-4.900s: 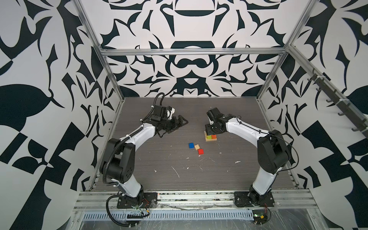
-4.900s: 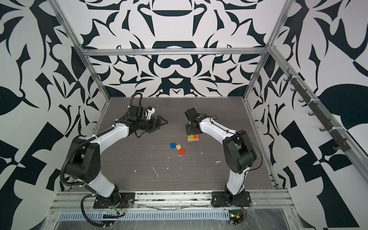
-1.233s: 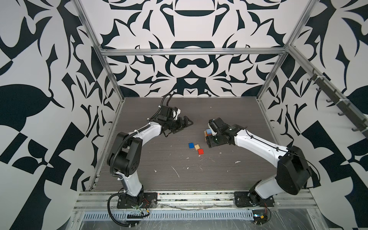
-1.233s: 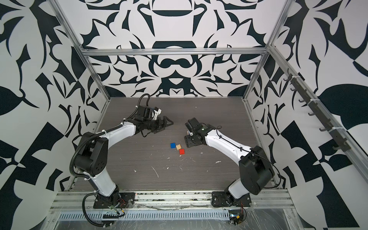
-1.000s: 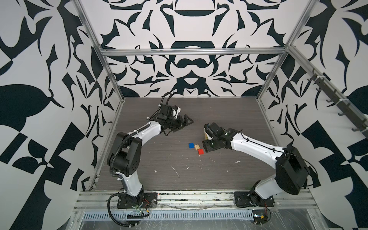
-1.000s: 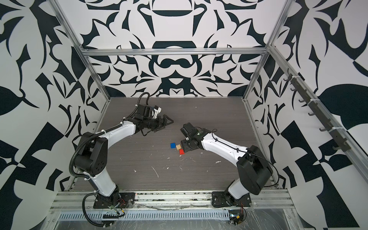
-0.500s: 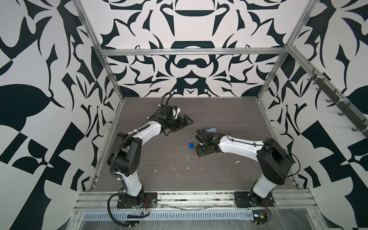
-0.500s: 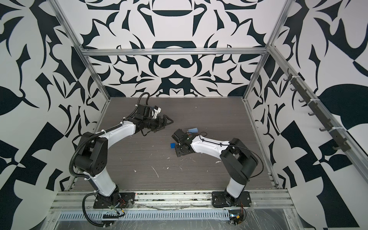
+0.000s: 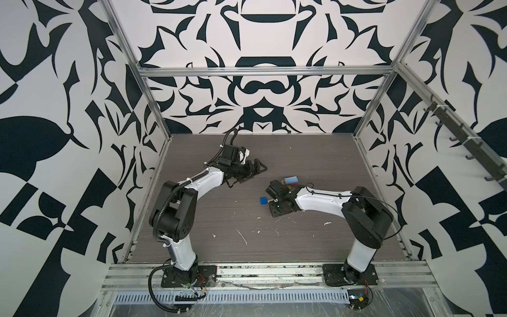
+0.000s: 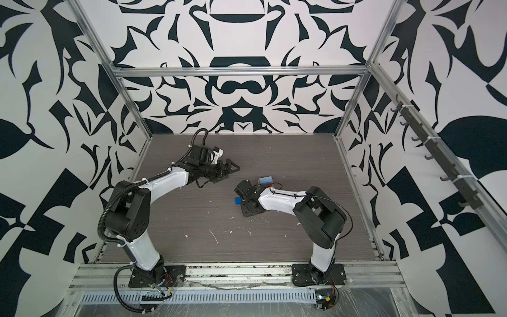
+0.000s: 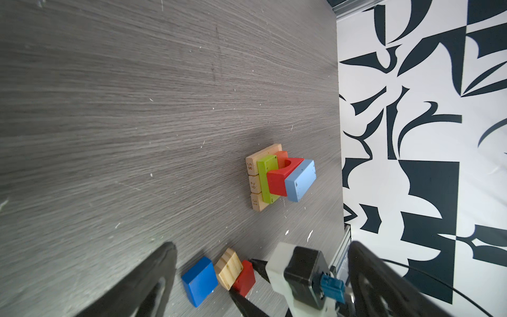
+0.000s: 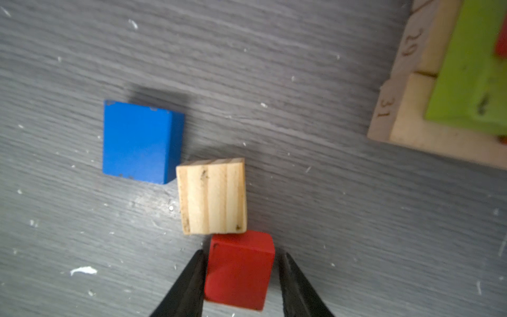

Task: Build the wood block tower
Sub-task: 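Move the right gripper nearer the robot over the small red cube, then close the right gripper on the small red cube and lift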

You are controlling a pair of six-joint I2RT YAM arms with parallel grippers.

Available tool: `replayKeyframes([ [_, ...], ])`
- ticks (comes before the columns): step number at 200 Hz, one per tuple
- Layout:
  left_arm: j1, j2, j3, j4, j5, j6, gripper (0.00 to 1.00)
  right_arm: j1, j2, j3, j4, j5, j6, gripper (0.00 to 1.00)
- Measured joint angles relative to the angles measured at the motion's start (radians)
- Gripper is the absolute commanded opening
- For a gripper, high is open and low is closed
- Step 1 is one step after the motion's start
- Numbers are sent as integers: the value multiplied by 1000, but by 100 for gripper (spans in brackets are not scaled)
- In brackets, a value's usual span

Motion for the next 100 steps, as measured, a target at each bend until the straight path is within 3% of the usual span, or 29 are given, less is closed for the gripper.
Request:
replayKeyframes([
  [100, 0, 0, 0, 3, 1, 0, 99, 0, -5, 35, -48, 11, 2, 34],
])
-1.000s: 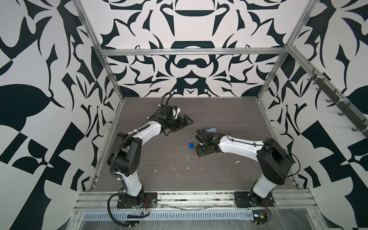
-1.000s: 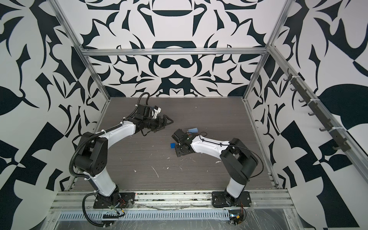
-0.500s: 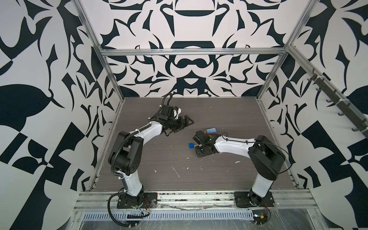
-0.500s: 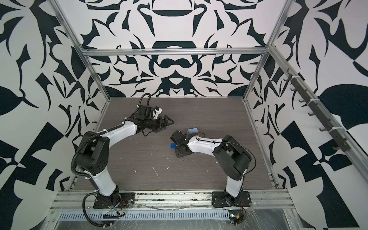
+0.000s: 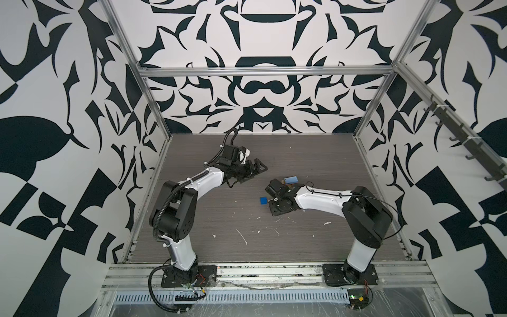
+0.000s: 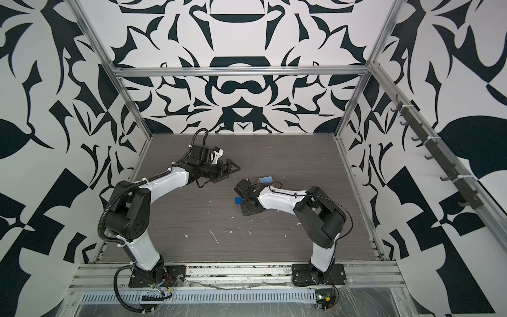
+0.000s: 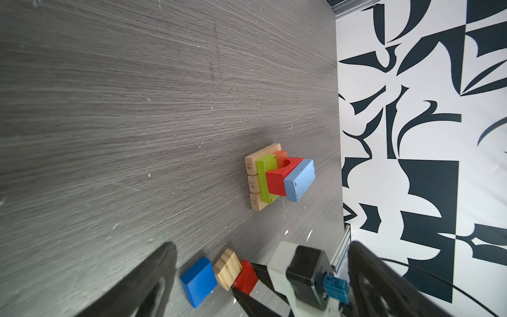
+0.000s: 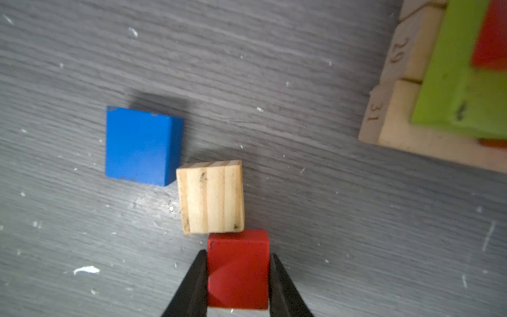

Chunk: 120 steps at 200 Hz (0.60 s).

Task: Build the wood block tower
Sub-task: 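Close the right gripper on the small red cube and lift, then carry the red cube with the right gripper over the tower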

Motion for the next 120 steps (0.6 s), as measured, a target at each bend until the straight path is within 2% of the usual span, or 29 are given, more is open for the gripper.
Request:
replayKeyframes([
  [66, 0, 0, 0, 0, 3, 1, 100, -2, -81, 118, -117, 67, -30, 34],
  [120, 0, 0, 0, 0, 3, 1, 100, -39, -88, 223, -200, 116, -79, 34],
])
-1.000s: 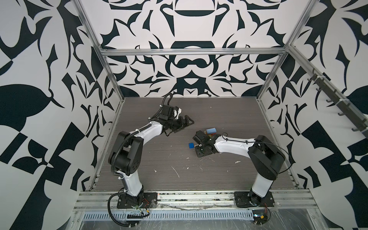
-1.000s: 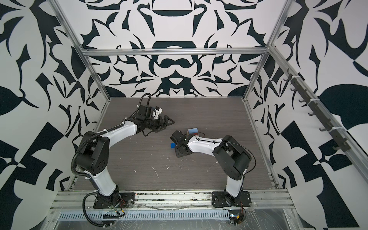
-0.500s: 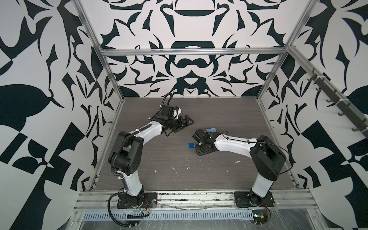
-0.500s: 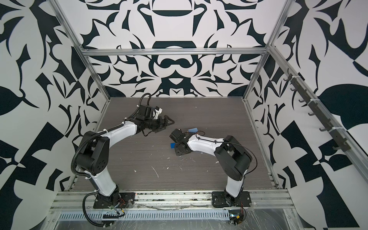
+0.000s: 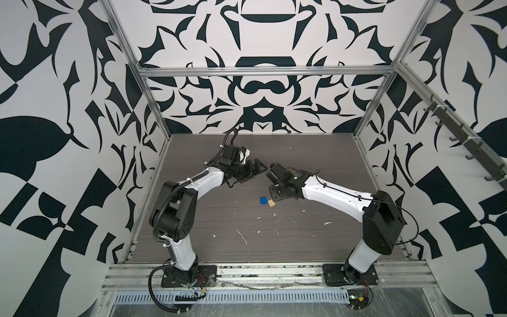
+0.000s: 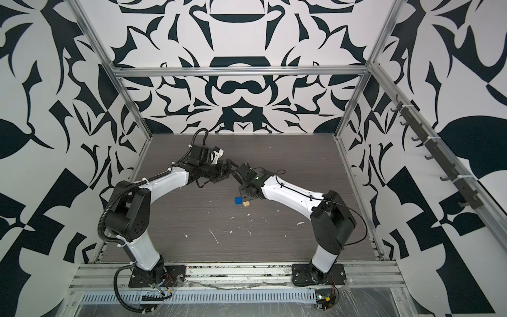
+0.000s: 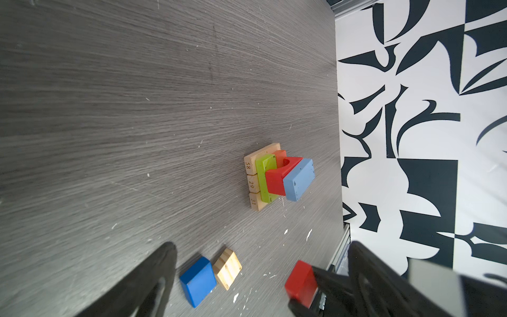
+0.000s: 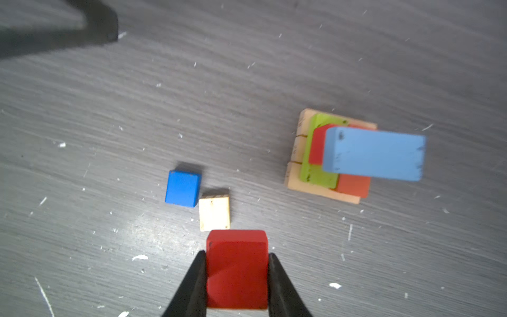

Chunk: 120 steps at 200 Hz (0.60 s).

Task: Build the wood block tower
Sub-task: 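Carry the red cube with the right gripper over the tower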

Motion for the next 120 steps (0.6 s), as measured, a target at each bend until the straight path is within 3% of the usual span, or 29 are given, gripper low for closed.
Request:
replayKeyframes([
  [120, 0, -1, -8, 0, 0, 0, 100, -163, 0, 124, -79, -69, -71, 33],
])
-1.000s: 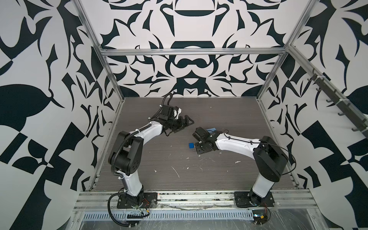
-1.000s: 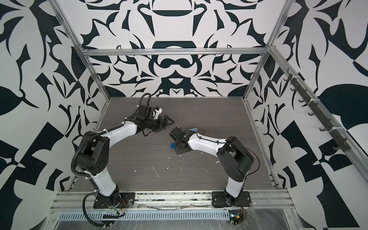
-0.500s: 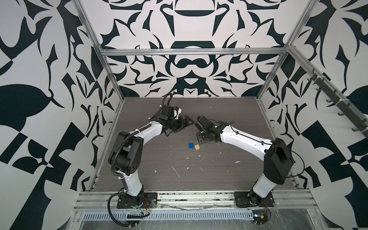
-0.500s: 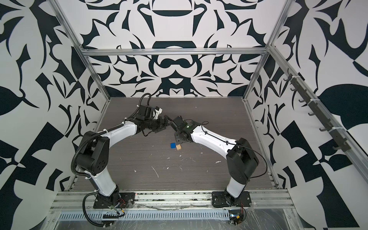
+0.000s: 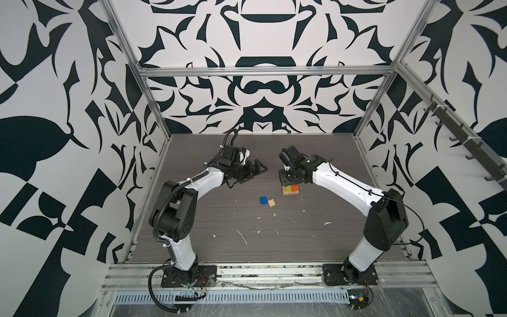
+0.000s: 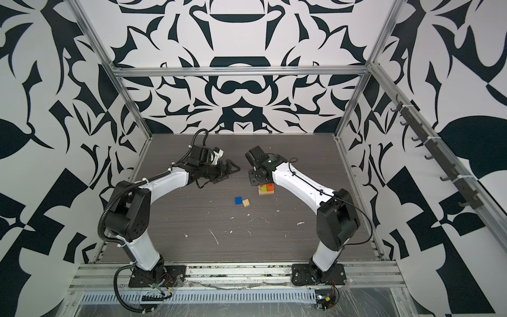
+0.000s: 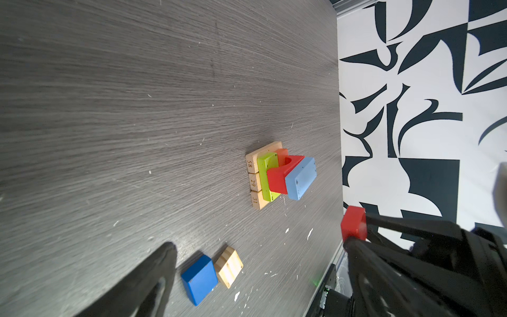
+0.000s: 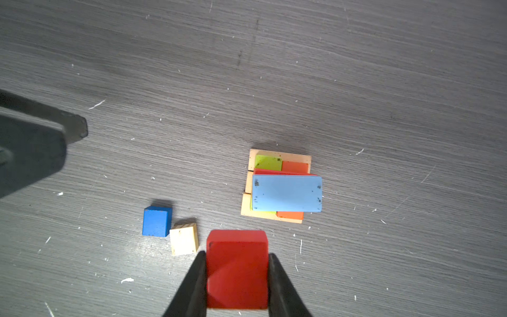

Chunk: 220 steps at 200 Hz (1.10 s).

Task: Build the wood block tower
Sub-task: 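Carry the red cube with the right gripper over the tower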

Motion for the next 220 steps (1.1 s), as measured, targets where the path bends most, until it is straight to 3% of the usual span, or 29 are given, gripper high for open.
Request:
replayKeyframes([
  [93, 0, -10, -15, -3, 0, 0, 99, -82, 24, 7, -14, -62, -53, 32],
  [220, 0, -25, -31, -2, -1, -1, 100, -109, 87, 7, 4, -66, -99, 32],
])
